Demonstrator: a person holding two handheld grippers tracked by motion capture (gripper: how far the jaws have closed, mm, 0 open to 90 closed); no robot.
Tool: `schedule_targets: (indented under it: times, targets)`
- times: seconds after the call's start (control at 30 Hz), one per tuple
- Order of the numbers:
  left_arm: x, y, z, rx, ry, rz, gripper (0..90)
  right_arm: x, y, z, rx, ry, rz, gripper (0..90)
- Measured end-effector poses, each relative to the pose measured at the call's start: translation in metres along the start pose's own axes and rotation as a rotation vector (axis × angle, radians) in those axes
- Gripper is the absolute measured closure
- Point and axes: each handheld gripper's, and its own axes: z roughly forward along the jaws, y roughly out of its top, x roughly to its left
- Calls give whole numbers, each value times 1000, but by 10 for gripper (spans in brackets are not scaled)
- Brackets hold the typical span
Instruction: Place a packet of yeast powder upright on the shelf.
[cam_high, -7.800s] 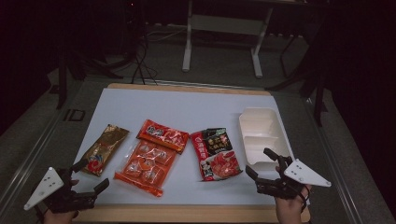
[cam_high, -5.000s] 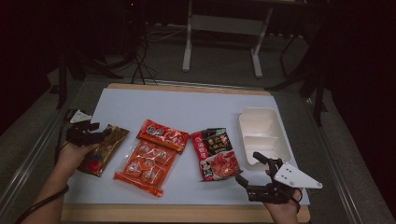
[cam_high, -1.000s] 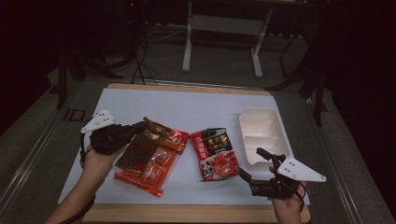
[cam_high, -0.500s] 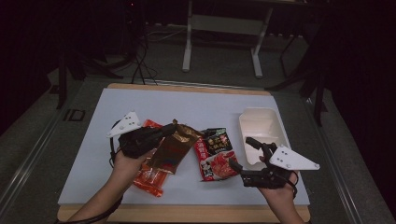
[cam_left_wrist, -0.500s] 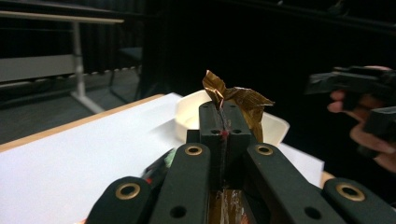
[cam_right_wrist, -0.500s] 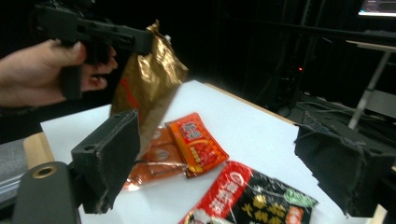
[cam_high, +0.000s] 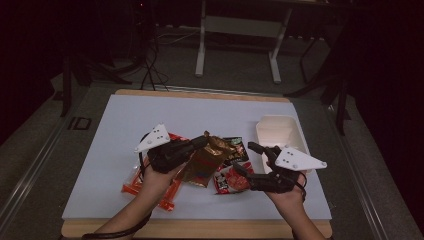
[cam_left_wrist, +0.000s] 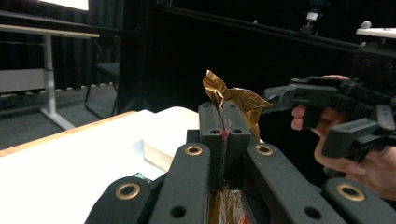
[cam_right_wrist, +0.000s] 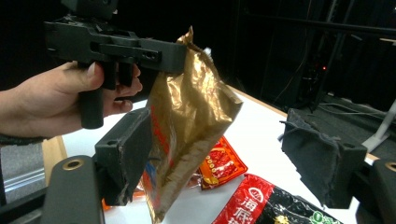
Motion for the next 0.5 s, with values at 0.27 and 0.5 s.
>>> schedule_targets:
  times: [0.27, 0.5]
  targets:
    - [-10, -2, 11, -31, -40, 3, 900, -7, 3, 8, 18, 28, 18, 396]
    - [-12, -3, 12, -69, -62, -5, 900, -12, 8, 11, 25, 100, 58, 635]
